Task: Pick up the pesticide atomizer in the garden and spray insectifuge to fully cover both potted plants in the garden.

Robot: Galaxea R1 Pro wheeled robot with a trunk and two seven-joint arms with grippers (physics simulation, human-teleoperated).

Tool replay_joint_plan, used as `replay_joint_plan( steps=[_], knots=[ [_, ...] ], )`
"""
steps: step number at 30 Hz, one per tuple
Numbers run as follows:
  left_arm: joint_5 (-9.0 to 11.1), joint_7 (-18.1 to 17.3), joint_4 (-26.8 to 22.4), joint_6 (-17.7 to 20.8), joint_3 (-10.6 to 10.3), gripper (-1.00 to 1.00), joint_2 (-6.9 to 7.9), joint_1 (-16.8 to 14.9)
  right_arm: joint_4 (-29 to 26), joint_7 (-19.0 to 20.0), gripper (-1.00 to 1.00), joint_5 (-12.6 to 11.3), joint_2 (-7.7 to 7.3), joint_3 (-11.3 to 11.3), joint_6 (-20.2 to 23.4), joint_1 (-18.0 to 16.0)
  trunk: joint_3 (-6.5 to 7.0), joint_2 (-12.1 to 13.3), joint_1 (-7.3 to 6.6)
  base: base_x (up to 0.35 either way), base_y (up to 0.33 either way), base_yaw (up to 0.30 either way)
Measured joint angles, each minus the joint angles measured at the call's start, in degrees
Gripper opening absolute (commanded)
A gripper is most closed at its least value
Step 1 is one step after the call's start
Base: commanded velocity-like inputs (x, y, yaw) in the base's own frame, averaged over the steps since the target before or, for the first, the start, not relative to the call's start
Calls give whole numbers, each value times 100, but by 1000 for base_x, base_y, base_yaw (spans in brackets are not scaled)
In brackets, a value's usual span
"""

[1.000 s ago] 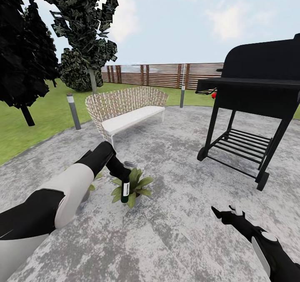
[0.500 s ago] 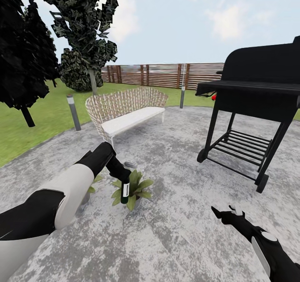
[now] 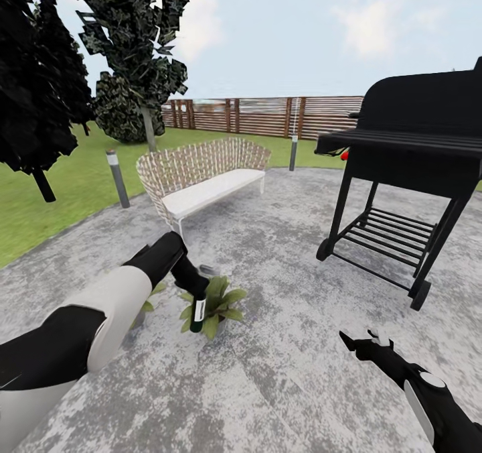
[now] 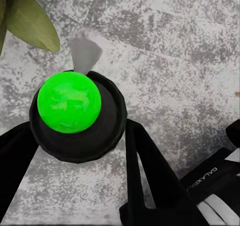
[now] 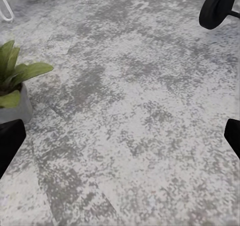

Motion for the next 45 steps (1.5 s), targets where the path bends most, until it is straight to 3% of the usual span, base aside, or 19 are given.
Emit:
replay_joint_plan(
  steps=[12,20,22,24,28,40,45],
  knots=[
    [-5,-1,169,-4,-38,-100,85,19,-3,0,100,1,38,7,0,0,182,481,-264,0,0,0],
    [-34,5,568,-10,-66,-100,317,-68,-10,0,100,0,35,9,3,0,182,483,-264,0,0,0],
    [-95,6,672,-10,-63,-100,385,-104,-10,0,100,5,35,9,1,0,182,483,-264,0,0,0],
    [-303,3,733,-5,-47,-100,422,-121,-10,0,100,3,35,9,0,0,182,483,-264,0,0,0],
    [-572,-2,766,1,-32,-100,430,-107,-10,0,100,2,28,5,0,0,182,483,-264,0,0,0],
    [-617,-5,769,0,-52,-100,390,-54,20,-1,100,15,34,10,-3,0,182,482,-267,155,64,0],
    [-619,-4,768,-3,-61,-100,375,-44,340,87,100,12,35,10,-31,1,182,483,-265,118,76,0]
  ],
)
